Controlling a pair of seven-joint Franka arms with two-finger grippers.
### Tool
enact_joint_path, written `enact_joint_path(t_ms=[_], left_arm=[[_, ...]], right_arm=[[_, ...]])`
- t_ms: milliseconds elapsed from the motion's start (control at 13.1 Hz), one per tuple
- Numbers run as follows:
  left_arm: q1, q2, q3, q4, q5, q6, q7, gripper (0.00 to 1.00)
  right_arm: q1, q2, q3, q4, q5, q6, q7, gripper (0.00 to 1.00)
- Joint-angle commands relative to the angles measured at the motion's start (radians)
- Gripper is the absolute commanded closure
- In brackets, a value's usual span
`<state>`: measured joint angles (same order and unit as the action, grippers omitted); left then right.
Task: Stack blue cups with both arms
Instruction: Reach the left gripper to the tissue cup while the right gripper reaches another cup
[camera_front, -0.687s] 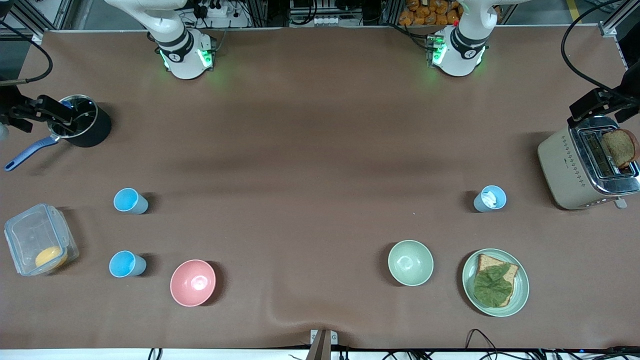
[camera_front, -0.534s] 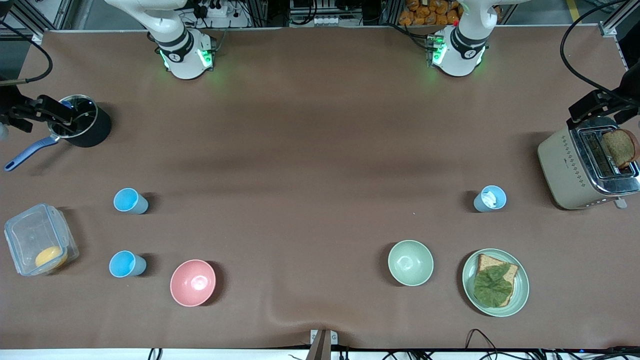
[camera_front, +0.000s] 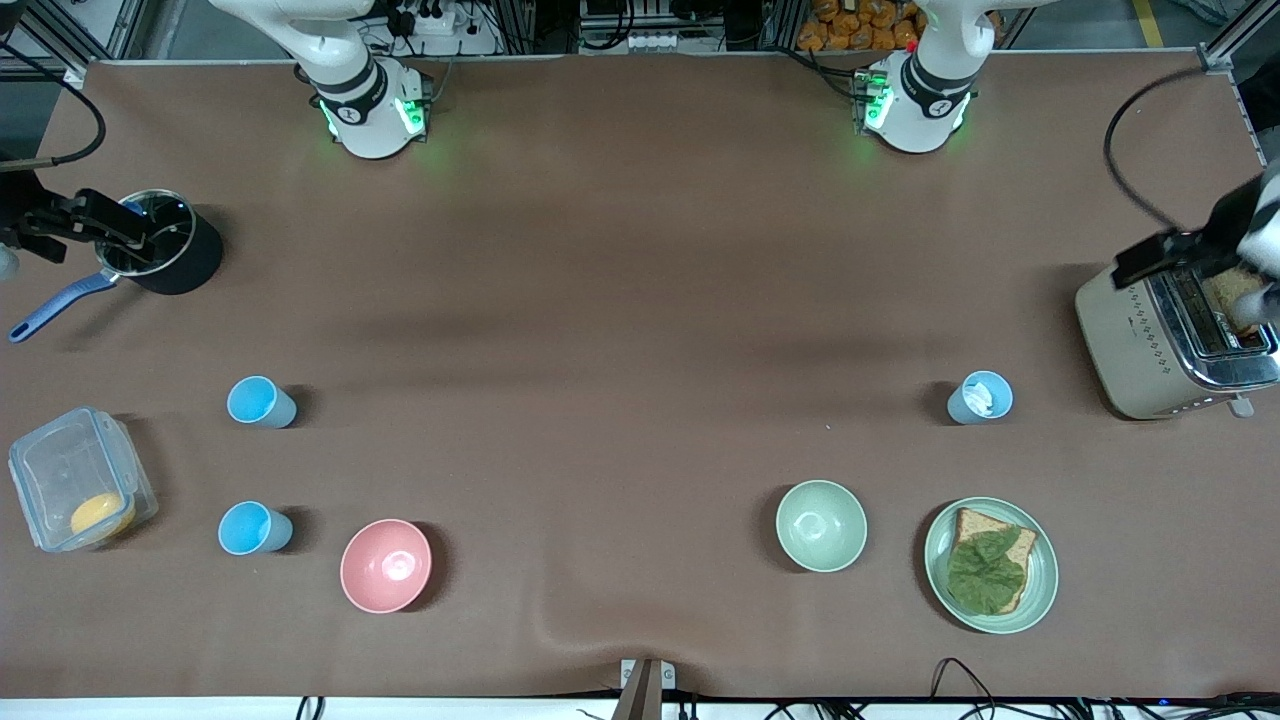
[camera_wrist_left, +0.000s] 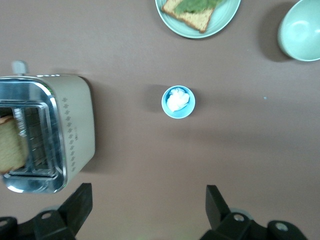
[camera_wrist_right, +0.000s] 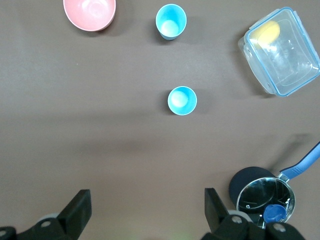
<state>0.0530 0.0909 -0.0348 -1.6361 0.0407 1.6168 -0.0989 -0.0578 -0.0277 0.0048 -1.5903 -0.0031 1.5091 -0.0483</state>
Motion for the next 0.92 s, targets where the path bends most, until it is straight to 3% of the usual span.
enact_joint_path(t_ms=[0, 153, 305, 611, 840], left_arm=[[0.024, 0.062, -0.005, -0.092, 0.011, 0.136, 0.005, 0.00], [0.048, 0.095, -0.005, -0.230, 0.013, 0.332, 0.007, 0.00], [0.048, 0.147, -0.005, -0.284, 0.015, 0.448, 0.007, 0.00], [0.044, 0.227, -0.007, -0.286, 0.005, 0.476, 0.008, 0.00], [0.033, 0.268, -0.007, -0.286, 0.005, 0.495, 0.007, 0.04]], right_arm=[[-0.025, -0.009, 0.003, -0.002, 0.014, -0.010, -0.002, 0.00], [-0.030, 0.015, 0.003, -0.002, 0.002, -0.100, 0.002, 0.00], [-0.045, 0.084, 0.003, 0.007, 0.003, -0.244, 0.001, 0.00], [-0.125, 0.176, 0.003, 0.032, 0.014, -0.286, -0.001, 0.00], [-0.149, 0.313, 0.003, 0.044, 0.005, -0.267, -0.001, 0.00]])
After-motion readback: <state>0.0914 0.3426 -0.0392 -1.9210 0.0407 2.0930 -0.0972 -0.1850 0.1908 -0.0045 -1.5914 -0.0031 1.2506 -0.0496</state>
